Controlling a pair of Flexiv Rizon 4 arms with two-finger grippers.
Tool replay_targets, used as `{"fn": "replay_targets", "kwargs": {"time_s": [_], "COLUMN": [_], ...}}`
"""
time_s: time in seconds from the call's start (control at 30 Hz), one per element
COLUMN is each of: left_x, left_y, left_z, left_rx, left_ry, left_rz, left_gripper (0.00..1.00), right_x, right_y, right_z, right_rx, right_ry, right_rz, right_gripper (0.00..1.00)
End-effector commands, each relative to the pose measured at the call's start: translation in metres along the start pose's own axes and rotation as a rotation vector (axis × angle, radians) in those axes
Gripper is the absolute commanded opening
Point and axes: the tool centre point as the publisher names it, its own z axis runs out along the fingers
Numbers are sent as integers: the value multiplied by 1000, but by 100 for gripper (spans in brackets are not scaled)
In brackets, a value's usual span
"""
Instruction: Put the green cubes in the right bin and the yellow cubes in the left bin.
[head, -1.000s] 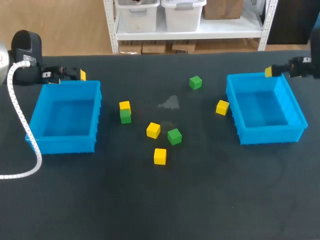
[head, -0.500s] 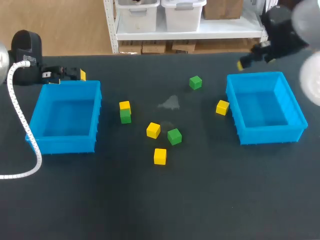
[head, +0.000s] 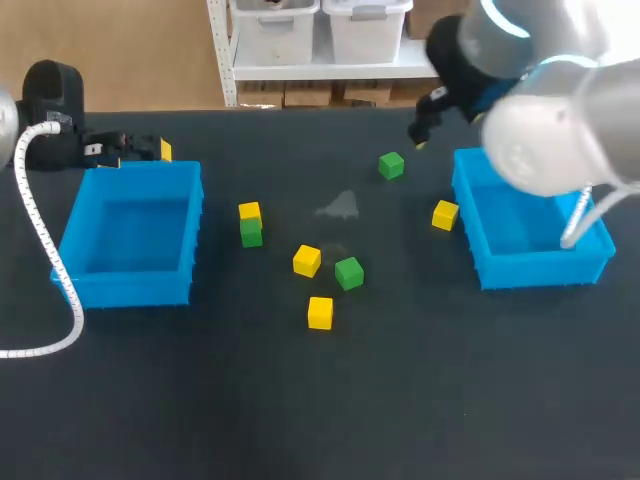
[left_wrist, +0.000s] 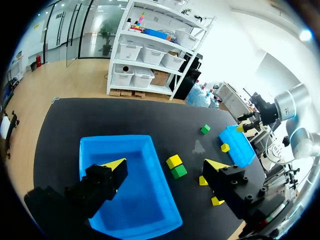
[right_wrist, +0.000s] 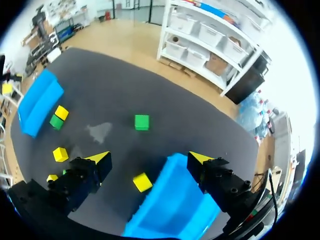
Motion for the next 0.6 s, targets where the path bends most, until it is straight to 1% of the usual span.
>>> {"fn": "replay_targets", "kwargs": {"time_s": [0.03, 0.27, 0.6], "left_x": [1, 1, 1], "left_y": [2, 2, 2], "left_z": [0, 0, 0], "left_rx": [8, 8, 8], "left_ry": [-5, -5, -5], "left_rz": [2, 2, 2], "left_gripper": [100, 100, 100], "right_x": [-19, -31, -43], "right_y": [8, 14, 10], "right_z": [25, 55, 92], "right_rx": [-15, -26, -37], "right_ry": [127, 188, 245], "right_rz": [-39, -83, -40], "right_gripper": [100, 100, 100]}}
